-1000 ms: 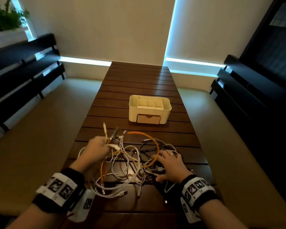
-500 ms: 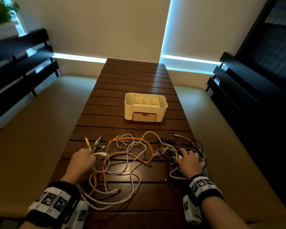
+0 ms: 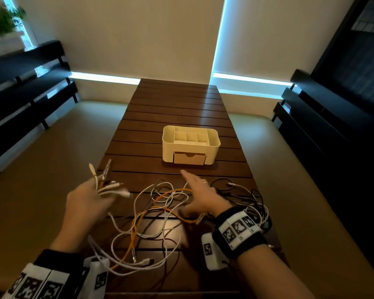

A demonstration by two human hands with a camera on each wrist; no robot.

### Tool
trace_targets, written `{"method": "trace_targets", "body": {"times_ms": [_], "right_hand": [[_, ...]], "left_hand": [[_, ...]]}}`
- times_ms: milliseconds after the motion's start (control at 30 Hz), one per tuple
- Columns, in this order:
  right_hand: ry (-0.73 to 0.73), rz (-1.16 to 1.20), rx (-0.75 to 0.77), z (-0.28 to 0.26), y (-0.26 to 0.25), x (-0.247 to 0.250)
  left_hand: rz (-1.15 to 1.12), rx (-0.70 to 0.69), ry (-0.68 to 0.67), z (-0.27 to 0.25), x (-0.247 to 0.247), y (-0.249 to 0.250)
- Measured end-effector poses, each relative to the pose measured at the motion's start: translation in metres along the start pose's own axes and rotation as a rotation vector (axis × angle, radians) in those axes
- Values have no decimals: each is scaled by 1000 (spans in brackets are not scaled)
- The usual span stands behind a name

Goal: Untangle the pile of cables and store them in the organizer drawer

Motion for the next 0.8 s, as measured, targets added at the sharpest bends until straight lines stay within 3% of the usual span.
{"method": "trace_targets", "body": {"times_ms": [67,133,233,333,500,533,600,667,700,800], "right_hand": [[-249,-60,93,6,-25,-32],[-406,-79,173,4,-43,-68],[-464,61,324,-8,-85,-113],[-277,157,386,-19,-113,-108],[-166,-69,197,-46,-66,14],[-88,36,194,-53,-65,39],[0,521,331,-67,-88,69],[-145,895,510,-75,-123,62],[-206,941,564,-76,-138,52],[-180,980,566,-64,-149,22]], "left_hand": [[-384,12,119,-3,17,12],[-798,17,154,-8,30,28],[-1121,-5,59,-11,33,57],[-1224,-81,0,-9,33,77],[-1256,-199,-25,-1,51,88],[-1260,-212,-32,0,51,91],[-1258,-246,-66,-3,44,104],[-1238,-295,-117,-6,37,121],[-1213,-318,-131,-7,36,129],[-1250,-296,-145,-9,40,139]]}}
Point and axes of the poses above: each hand's wrist, its own z-axis towards the middle knuckle, its own x-axis out of the back of the hand, y = z × x, the point moved 7 cm from there along z, towards the middle knuckle, and after that the axes turned 10 degrees about z, right-handed, at the moved point
